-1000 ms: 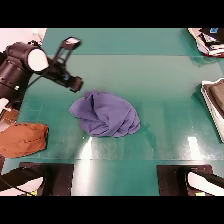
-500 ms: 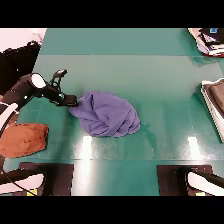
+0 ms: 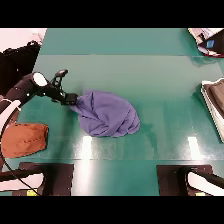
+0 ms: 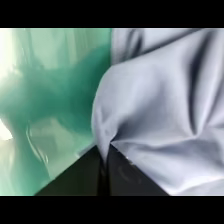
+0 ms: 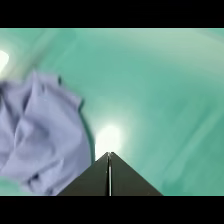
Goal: Fold the shirts.
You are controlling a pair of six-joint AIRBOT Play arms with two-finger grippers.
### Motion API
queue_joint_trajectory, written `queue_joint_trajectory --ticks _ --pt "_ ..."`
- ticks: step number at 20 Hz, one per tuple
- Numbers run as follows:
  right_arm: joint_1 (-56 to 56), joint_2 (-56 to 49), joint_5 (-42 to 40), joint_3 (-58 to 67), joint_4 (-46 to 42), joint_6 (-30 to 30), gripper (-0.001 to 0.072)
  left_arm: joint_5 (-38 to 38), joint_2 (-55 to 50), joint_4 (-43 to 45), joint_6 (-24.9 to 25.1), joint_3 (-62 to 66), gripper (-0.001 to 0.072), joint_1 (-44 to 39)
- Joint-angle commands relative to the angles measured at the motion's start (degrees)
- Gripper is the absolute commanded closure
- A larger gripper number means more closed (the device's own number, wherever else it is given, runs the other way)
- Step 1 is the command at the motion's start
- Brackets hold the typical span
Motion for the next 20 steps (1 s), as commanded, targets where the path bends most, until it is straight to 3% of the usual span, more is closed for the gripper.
queue_joint_trajectory --ticks 1,3,5,6,10,16,18,19,20 --pt "0.22 2.36 0.98 -13.97 -3.89 5.79 0.0695 -0.96 1.86 -0.07 0.63 6.08 0.0683 0.07" --pt "1.68 4.39 -3.45 -27.78 -3.85 6.03 0.0677 -0.98 2.62 -0.11 0.66 8.68 0.0683 0.07" --pt "4.81 5.75 -10.34 -42.23 -3.17 6.05 0.0268 -0.87 2.73 -0.22 0.61 9.42 0.0683 0.07" --pt "6.97 5.66 -14.05 -48.96 -1.31 6.03 0.0254 -0.94 2.64 -0.22 0.61 9.42 0.0683 0.07" --pt "16.79 0.87 -28.79 -64.17 11.54 4.85 0.0263 -0.92 2.60 -0.31 0.59 9.42 0.0683 0.07" --pt "28.13 -10.75 -36.63 -59.10 16.11 3.85 0.0267 -1.16 2.60 -0.33 0.59 9.42 0.0682 0.07" --pt "29.35 -13.57 -36.87 -55.89 16.06 3.85 0.0398 -1.44 2.60 -0.33 0.61 9.42 0.0682 0.07" --pt "29.44 -14.43 -37.31 -54.71 15.98 3.85 0.0430 -1.75 2.62 -0.33 0.61 9.42 0.0683 0.07" --pt "29.42 -15.02 -37.59 -53.62 15.80 3.85 0.0539 -2.10 2.62 -0.33 0.61 9.42 0.0683 0.07"
